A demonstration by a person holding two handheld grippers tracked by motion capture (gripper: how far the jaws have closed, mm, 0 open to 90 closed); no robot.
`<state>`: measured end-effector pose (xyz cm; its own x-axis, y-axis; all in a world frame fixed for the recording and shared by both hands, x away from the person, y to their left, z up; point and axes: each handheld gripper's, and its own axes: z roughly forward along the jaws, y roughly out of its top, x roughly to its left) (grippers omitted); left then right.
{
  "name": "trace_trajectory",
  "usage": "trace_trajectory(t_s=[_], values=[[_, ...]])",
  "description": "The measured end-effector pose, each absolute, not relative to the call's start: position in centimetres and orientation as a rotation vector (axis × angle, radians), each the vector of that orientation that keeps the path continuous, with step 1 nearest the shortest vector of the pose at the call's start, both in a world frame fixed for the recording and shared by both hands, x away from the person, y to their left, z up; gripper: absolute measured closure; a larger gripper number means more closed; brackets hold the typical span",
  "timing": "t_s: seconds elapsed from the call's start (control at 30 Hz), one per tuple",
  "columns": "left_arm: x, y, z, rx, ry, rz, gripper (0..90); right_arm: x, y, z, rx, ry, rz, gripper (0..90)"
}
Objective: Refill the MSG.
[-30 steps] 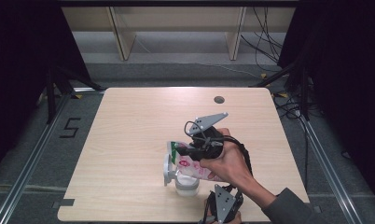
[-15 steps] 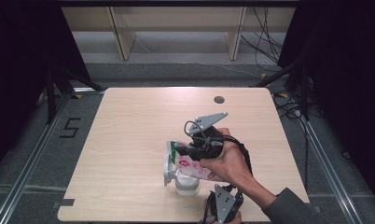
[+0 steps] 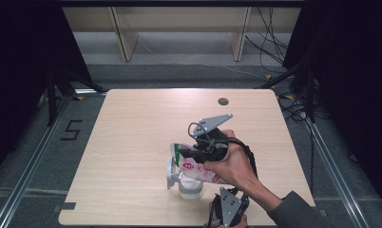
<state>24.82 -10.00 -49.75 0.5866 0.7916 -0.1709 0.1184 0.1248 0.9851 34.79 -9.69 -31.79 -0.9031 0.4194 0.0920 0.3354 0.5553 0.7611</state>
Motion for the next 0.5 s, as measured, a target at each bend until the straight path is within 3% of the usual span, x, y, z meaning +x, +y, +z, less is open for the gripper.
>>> trace_trajectory(t_s=[0.5], values=[[24.88, -9.88, -49.66, 1.389, 0.850, 0.596, 81.8, 34.87, -9.65, -31.67, 0.662, 2.674, 1.289, 90.0]])
